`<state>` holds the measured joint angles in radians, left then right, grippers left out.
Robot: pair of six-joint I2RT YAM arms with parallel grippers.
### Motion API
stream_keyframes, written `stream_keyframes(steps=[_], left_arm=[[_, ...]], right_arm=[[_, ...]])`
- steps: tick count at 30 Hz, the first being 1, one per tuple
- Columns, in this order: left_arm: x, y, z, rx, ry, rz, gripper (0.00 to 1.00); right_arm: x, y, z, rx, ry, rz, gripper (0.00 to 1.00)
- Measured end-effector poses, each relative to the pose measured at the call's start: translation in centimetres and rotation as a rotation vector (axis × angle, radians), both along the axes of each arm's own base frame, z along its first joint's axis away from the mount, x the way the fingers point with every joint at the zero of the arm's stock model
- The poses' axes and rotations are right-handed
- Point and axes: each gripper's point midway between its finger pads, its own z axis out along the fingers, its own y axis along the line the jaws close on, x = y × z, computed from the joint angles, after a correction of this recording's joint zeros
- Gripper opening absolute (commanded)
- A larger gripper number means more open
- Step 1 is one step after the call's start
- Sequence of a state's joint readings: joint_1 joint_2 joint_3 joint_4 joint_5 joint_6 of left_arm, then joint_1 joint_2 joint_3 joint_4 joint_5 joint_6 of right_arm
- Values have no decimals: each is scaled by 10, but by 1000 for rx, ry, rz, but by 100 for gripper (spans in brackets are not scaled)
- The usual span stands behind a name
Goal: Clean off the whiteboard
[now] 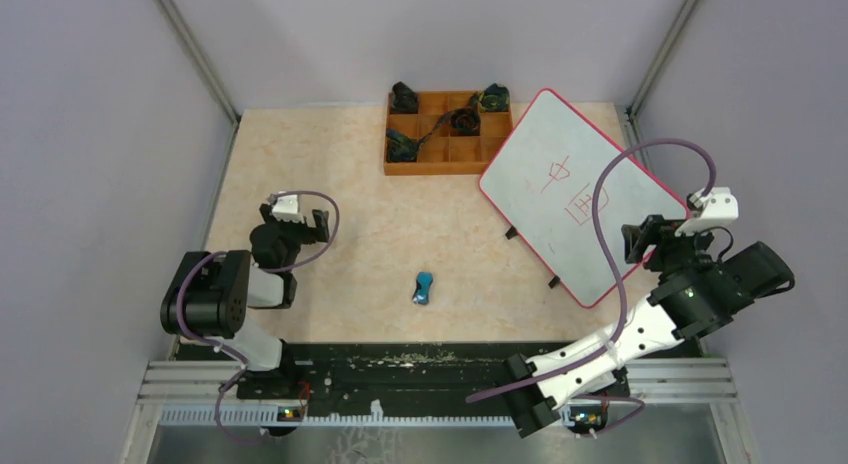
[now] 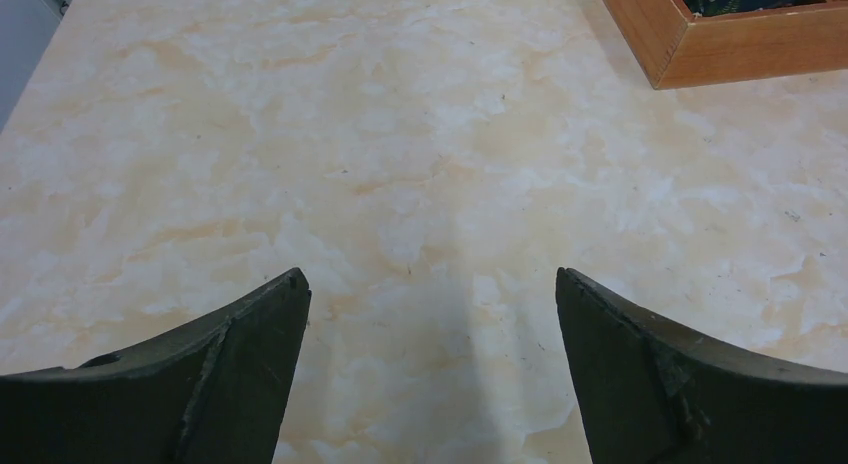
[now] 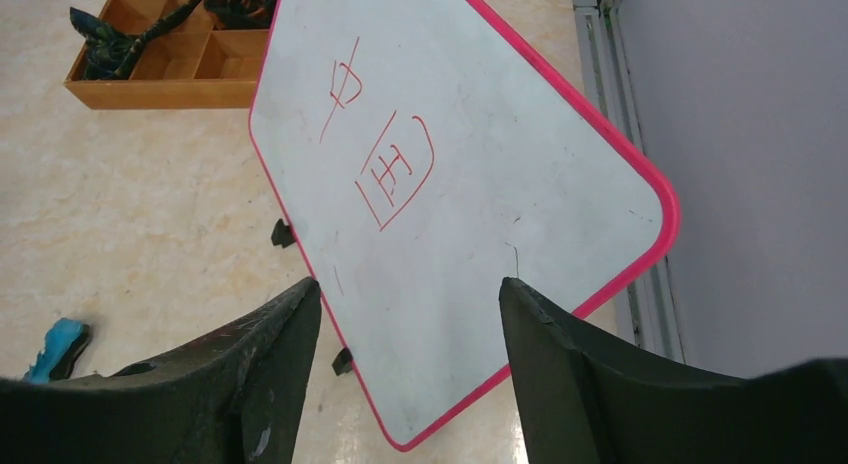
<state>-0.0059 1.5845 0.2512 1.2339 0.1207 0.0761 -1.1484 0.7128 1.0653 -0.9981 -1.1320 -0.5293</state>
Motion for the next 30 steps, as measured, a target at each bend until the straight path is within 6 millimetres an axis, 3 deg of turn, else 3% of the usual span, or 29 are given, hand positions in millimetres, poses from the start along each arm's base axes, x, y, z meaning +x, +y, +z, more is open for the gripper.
stream_keyframes(steps=[3, 6, 8, 11, 12, 15, 19, 22, 25, 30], left_arm=[[0, 0, 0, 1, -1, 1, 80], [0, 0, 0, 4, -1, 2, 55], [0, 0, -1, 6, 7, 4, 30], [8, -5, -5, 19, 63, -9, 3], [14, -8, -2, 15, 79, -15, 0], [40, -23, 20, -20, 125, -59, 1], [61, -59, 53, -135, 190, -216, 1], [65, -87, 57, -195, 300, -311, 13], [51, -120, 48, -190, 423, -371, 19], [5, -184, 34, -123, 599, -482, 30]], right_arm=[[-1, 3, 0, -4, -1, 8, 76], [-2, 7, 0, -17, -10, 9, 78], [-4, 10, 3, -36, -22, 8, 78], [-5, 13, 7, -55, -35, 7, 78], [-5, 13, 7, -54, -36, 8, 78], [-4, 11, 6, -40, -30, 9, 77], [-2, 7, 9, -18, -20, 11, 77], [-1, 6, 11, -21, -18, 11, 77], [-1, 6, 10, -22, -18, 11, 77], [-1, 6, 10, -12, -18, 14, 77]])
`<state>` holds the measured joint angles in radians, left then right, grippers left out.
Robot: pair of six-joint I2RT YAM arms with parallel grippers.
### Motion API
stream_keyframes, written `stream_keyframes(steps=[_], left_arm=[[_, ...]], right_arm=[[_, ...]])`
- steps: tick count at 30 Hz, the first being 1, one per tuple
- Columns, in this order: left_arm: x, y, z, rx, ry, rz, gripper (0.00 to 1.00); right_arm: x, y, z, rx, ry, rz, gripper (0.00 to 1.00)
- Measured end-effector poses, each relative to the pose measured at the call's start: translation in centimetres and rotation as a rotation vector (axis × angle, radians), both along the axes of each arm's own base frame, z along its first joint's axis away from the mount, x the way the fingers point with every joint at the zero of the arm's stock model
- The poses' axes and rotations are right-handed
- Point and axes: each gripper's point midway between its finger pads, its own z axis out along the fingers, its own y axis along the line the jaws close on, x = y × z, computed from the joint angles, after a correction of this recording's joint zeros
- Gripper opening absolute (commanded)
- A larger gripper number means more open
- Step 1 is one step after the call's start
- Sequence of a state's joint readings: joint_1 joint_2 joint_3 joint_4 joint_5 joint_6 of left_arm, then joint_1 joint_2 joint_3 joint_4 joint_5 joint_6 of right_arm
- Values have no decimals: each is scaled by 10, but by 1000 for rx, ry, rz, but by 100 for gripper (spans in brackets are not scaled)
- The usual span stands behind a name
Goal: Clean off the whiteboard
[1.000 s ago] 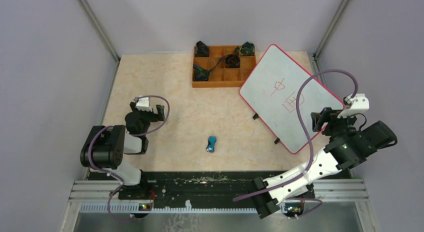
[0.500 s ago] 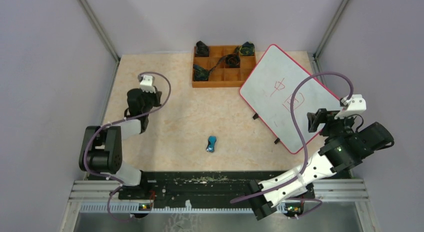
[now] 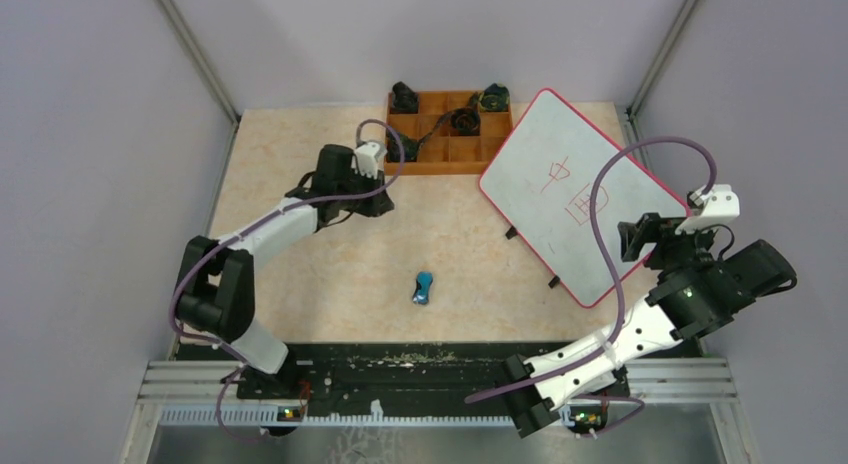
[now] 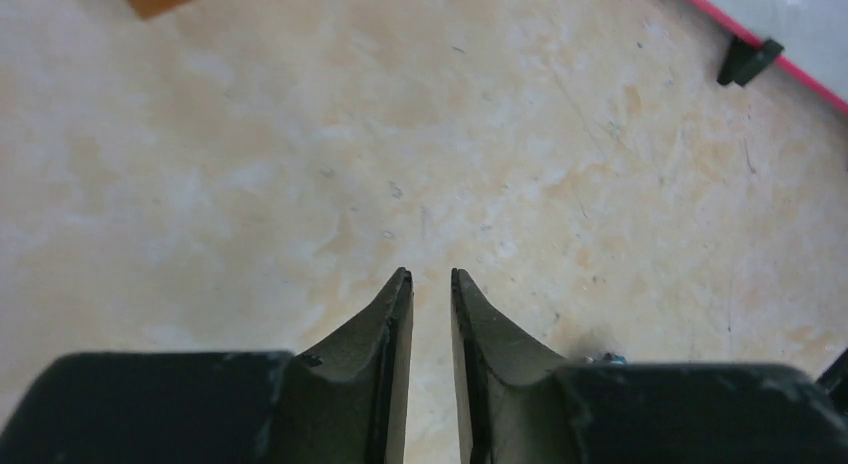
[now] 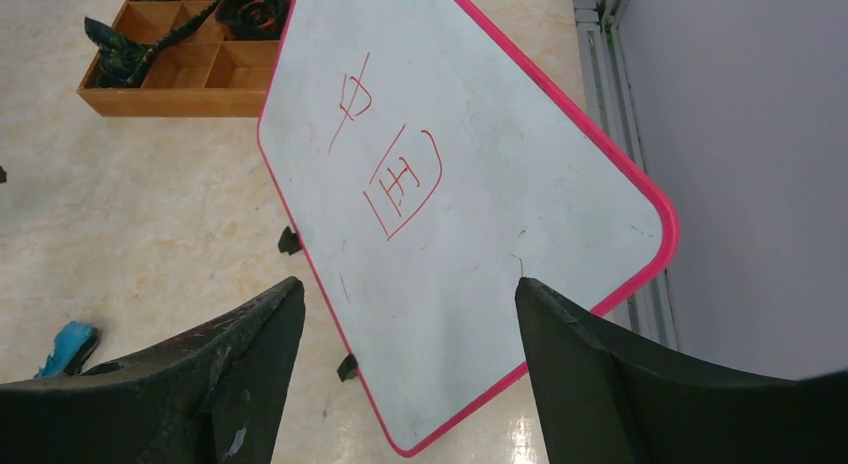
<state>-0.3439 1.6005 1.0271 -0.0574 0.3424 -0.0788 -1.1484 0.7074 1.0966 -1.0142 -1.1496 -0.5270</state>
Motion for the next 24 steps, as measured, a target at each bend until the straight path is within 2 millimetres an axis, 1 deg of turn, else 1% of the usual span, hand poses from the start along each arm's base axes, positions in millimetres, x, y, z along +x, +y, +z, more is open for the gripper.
stream_keyframes(steps=[3, 4, 5, 7, 8, 9, 10, 12, 15, 17, 19, 21, 22, 24], left_arm=[[-27, -28, -4, 60, 57, -59, 37], [-35, -34, -5, 79, 69, -72, 41], [-44, -39, -6, 96, 80, -85, 48], [-58, -44, -6, 117, 97, -104, 57], [-72, -50, -4, 128, 106, -129, 67], [-80, -55, -1, 127, 107, -147, 92], [-89, -58, 1, 124, 109, -161, 100], [-105, -63, 3, 117, 112, -184, 99], [-125, -67, 0, 90, 130, -194, 99], [-140, -66, -5, 52, 146, -189, 99], [-153, -61, -5, 13, 156, -166, 100], [-159, -58, 6, -42, 131, -131, 100], [-161, -57, 15, -79, 108, -120, 100], [-165, -58, 42, -179, 52, -105, 100]], right_arm=[[1, -2, -1, 17, 5, 1, 77], [1, -2, -2, 21, 6, 1, 77], [2, -3, -2, 24, 7, 1, 77], [2, -3, -2, 24, 7, 1, 77], [2, -3, -2, 24, 7, 1, 77], [2, -3, -2, 24, 7, 1, 77], [2, -3, -2, 24, 7, 0, 77], [2, -3, -2, 30, 6, 0, 77], [2, -2, -1, 41, 5, -2, 77], [2, -2, -1, 47, 5, -2, 77], [2, -1, -1, 50, 4, -1, 77], [2, -1, 0, 53, 2, -1, 77], [2, -1, 0, 52, 1, 0, 77], [3, -1, 1, 54, -5, 4, 77]])
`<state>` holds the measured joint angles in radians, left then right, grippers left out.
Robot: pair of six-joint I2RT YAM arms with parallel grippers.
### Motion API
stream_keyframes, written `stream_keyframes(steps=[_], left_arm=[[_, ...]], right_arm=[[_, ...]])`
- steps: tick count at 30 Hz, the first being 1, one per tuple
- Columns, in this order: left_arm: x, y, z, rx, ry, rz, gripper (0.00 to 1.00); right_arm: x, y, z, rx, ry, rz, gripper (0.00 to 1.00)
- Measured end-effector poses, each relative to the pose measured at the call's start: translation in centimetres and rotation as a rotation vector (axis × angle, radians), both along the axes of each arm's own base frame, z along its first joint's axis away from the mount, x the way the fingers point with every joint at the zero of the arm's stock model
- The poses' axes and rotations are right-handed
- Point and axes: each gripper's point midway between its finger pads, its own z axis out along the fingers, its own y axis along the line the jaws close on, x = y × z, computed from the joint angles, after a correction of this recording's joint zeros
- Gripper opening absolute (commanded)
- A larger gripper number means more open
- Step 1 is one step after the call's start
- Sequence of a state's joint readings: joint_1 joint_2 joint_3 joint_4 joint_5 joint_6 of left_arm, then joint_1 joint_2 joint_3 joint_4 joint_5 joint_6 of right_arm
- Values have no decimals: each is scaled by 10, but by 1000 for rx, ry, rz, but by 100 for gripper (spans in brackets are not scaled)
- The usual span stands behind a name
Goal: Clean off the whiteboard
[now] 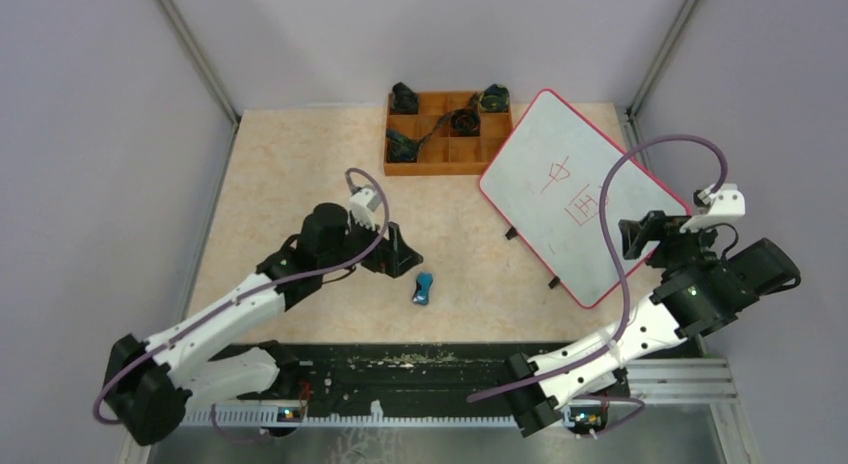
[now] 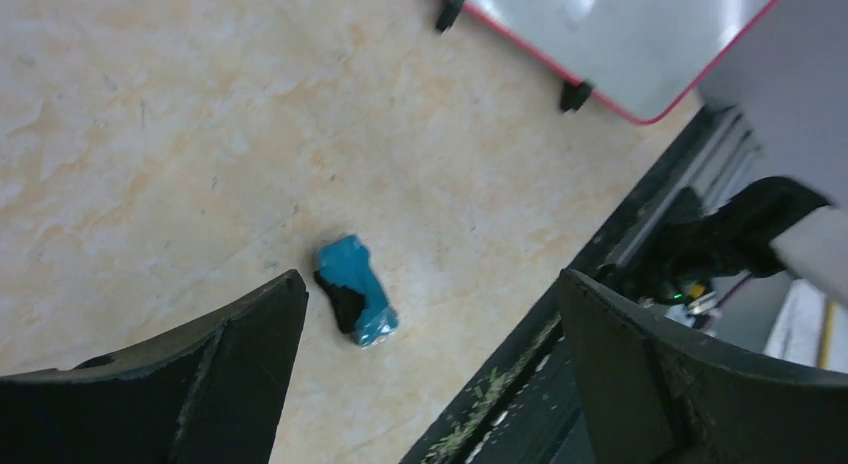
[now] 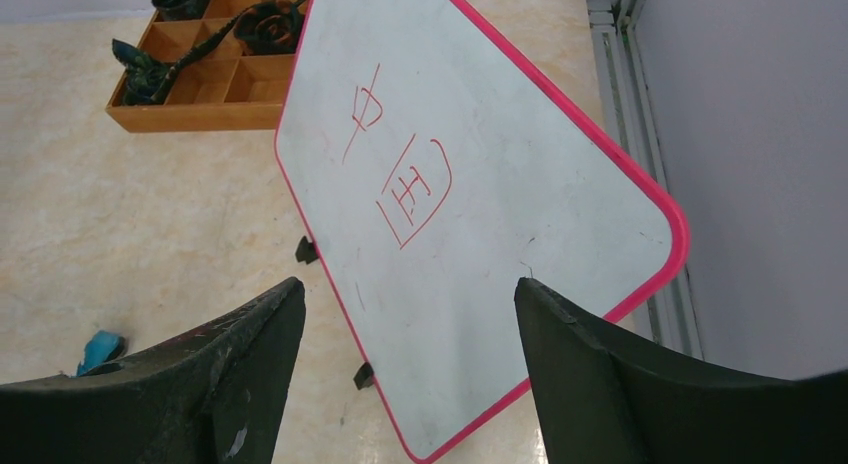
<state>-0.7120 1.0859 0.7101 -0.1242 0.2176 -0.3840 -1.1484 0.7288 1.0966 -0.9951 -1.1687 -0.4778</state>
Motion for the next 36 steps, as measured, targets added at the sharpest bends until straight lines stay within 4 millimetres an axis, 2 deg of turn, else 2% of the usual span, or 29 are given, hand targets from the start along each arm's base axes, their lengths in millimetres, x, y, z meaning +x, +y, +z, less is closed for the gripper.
stream_keyframes(steps=[5, 7, 8, 10, 11, 13, 17, 19, 24, 28, 31, 36], left_arm=[[-18, -2, 75, -249, -124, -24, 100], [-26, -5, 89, -294, -152, -72, 98], [-28, -8, 92, -299, -152, -91, 94], [-26, -15, 88, -265, -112, -124, 70], [-21, -19, 84, -235, -87, -123, 69], [-9, -22, 69, -160, -42, -93, 74], [14, -11, 26, 45, 56, 43, 74], [17, -6, 4, 140, 101, 86, 74], [2, -3, -51, 339, 215, 122, 72], [-9, -2, -85, 436, 295, 138, 71], [-14, -2, -100, 475, 326, 154, 71], [-18, -13, -109, 493, 338, 150, 70]], right_arm=[[3, 0, 1, 43, -7, 19, 75], [4, -1, 0, 63, -5, 23, 75], [4, -1, 0, 68, -4, 24, 74], [4, -1, 0, 69, -3, 23, 74], [4, -1, 0, 69, -3, 23, 74], [4, -1, 0, 68, -5, 22, 74], [3, 1, 2, 53, -9, 12, 73], [2, 0, 4, 39, -11, -2, 74], [2, -6, 7, 11, -13, -42, 73], [3, -12, 6, 5, -7, -60, 73], [3, -14, 6, 3, -5, -64, 73], [3, -14, 5, 2, -3, -67, 73]])
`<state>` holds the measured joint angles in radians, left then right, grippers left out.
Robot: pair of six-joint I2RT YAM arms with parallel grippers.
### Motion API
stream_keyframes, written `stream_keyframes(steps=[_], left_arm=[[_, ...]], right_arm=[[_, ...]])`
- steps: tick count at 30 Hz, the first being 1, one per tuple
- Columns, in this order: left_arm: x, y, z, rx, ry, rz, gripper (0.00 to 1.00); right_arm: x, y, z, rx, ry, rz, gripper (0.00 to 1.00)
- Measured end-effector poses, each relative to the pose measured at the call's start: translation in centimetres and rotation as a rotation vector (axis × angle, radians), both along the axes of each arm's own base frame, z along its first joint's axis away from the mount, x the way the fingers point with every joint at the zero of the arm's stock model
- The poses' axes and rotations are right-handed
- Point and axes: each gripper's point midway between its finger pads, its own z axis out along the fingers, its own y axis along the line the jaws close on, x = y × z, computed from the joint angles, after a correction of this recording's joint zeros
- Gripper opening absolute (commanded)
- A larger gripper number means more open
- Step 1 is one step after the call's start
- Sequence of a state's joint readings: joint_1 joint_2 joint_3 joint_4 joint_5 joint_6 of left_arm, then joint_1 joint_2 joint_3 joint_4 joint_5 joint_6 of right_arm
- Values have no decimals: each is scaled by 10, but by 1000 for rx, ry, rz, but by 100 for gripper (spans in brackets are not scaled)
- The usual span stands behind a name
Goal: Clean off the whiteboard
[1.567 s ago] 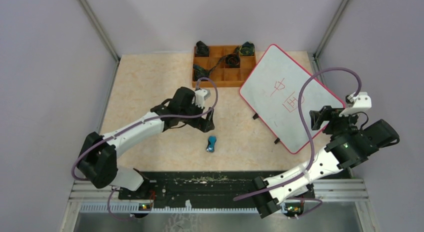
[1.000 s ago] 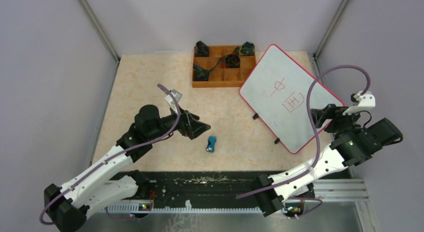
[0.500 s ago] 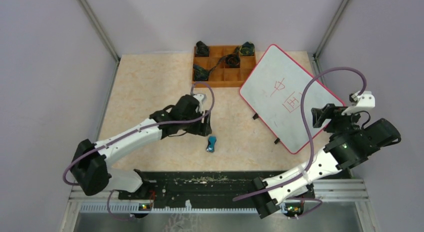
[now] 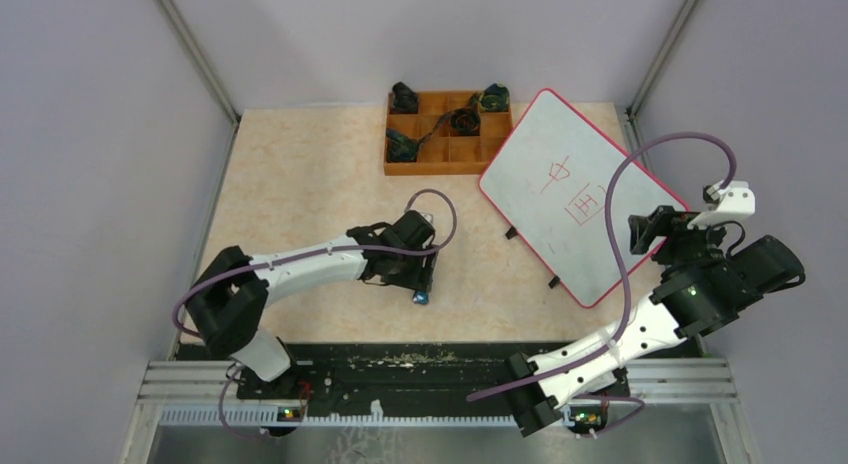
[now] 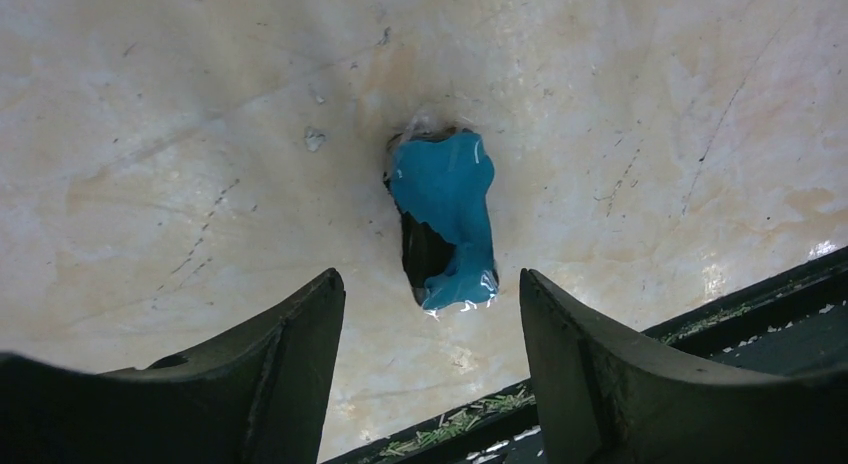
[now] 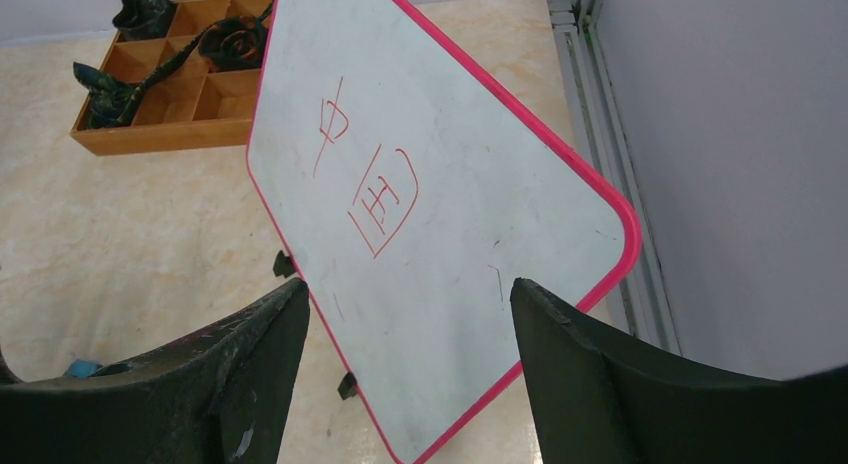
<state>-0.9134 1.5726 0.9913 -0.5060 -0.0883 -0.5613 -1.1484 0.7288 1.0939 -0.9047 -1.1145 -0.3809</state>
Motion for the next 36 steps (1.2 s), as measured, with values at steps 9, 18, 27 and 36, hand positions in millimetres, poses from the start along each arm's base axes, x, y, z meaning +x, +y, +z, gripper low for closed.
stream_keyframes(steps=[9, 18, 27, 36], left_arm=[[-4, -17, -16, 38, 17, -19, 64], [1, -16, -22, 64, 9, -4, 54], [0, -14, -31, 88, 21, -3, 38], [3, -16, -27, 78, -2, -7, 0]], right_arm=[[0, -2, -1, -3, 5, -7, 73], [0, -3, -3, -4, 8, -10, 73], [0, -4, -4, 2, 10, -11, 73], [0, -4, -4, 3, 11, -11, 73]])
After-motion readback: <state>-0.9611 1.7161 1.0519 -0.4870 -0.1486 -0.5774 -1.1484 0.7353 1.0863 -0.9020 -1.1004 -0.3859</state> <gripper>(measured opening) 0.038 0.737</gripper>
